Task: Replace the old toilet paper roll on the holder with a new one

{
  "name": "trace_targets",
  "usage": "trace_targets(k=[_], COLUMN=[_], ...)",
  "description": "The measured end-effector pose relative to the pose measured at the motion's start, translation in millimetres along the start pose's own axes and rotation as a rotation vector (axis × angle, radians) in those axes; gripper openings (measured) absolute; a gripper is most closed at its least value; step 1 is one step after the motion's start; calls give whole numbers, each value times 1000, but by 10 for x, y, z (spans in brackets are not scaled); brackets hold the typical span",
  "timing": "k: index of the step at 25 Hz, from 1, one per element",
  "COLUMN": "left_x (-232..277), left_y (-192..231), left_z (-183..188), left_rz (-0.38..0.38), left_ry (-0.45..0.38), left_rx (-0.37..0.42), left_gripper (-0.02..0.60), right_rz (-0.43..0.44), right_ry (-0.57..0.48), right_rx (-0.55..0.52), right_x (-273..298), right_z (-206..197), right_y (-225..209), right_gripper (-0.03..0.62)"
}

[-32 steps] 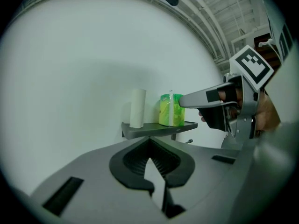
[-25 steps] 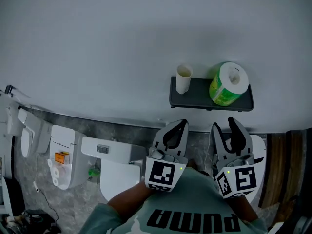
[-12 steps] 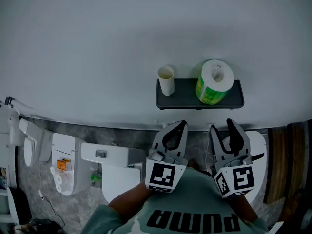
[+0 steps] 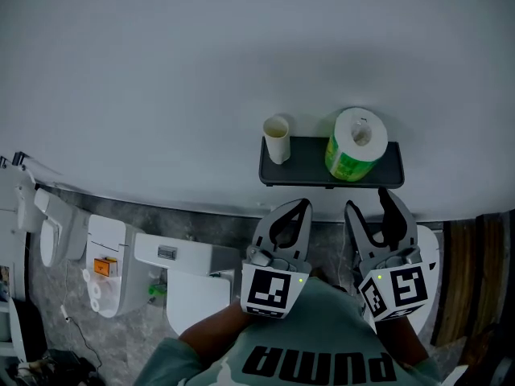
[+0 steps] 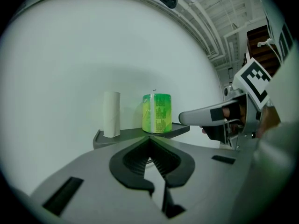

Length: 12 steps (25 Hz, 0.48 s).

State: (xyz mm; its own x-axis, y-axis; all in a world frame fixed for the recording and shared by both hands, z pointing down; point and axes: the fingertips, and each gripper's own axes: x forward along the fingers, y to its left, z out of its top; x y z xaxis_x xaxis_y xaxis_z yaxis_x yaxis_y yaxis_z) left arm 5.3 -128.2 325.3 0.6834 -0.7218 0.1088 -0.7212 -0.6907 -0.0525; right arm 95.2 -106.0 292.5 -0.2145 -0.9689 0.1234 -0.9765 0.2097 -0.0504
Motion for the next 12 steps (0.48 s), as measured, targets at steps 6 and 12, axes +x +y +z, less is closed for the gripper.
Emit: trace_targets(k=[6, 12], left_x=[-35, -59], left_y=[66, 135], left_z=[-32, -21], left_rz=[29, 54], left_ry=[35, 40], left_rx=[-11, -10], left_gripper=[5, 5], right_rz=[34, 43], right_ry=[-23, -25], right_rx=[-7, -17], right_x=[199, 371], right_z=[181, 295], right_y=[-32, -79], right_gripper=[294, 349])
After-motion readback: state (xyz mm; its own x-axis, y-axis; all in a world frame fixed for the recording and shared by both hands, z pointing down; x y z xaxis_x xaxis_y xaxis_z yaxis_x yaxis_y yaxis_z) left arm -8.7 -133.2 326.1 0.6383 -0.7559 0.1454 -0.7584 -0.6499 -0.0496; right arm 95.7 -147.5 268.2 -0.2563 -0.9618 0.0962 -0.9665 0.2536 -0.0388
